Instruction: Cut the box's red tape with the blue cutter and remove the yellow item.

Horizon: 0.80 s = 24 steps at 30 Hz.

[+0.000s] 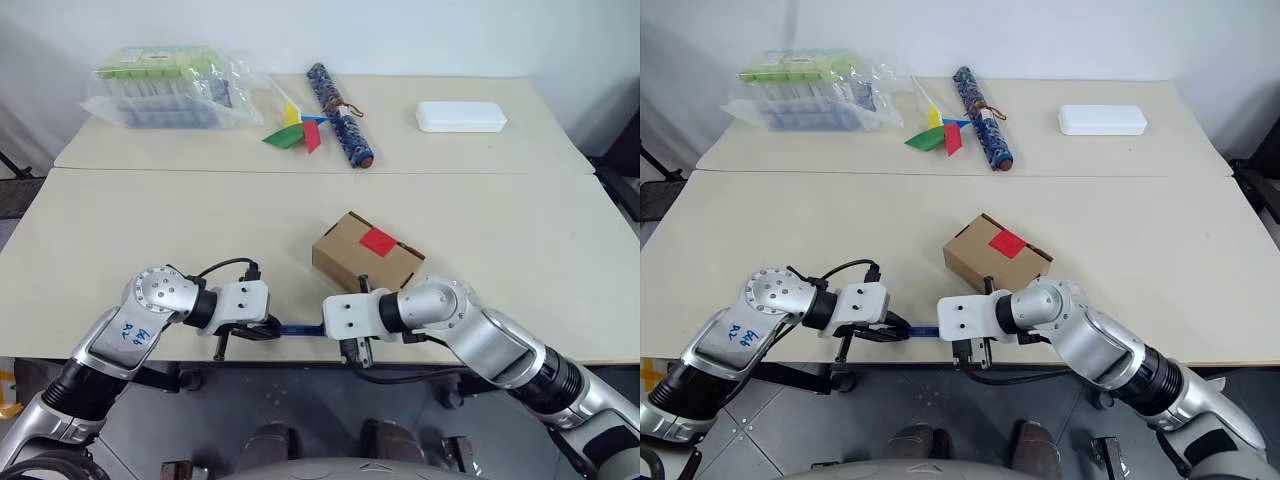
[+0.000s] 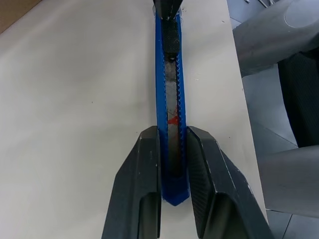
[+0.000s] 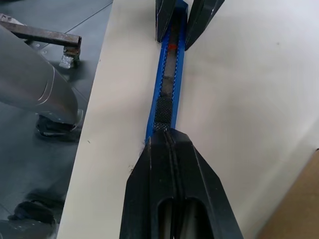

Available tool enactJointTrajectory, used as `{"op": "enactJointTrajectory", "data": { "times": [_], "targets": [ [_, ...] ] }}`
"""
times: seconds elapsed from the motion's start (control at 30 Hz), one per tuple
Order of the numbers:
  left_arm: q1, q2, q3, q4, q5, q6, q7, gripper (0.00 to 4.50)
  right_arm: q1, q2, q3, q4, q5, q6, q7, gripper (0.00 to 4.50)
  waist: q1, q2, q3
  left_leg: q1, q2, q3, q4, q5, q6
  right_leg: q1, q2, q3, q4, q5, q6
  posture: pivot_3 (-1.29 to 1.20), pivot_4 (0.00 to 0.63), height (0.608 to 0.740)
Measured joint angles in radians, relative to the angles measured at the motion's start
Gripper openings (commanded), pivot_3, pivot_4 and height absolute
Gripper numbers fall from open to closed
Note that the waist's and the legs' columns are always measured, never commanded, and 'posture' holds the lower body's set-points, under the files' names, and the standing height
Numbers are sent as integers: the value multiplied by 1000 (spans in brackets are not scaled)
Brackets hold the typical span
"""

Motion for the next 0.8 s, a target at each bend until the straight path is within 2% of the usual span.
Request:
{"op": "enactJointTrajectory", "data": {
  "times": [0.8],
  "targets": [
    [-6, 2, -3, -1, 1, 9, -1, 399, -13, 196, 25, 112, -66, -26, 0, 0, -2, 1, -1, 0, 0, 0, 0, 0, 0, 0, 0, 0, 2, 0, 0, 0, 150, 740]
  ]
}}
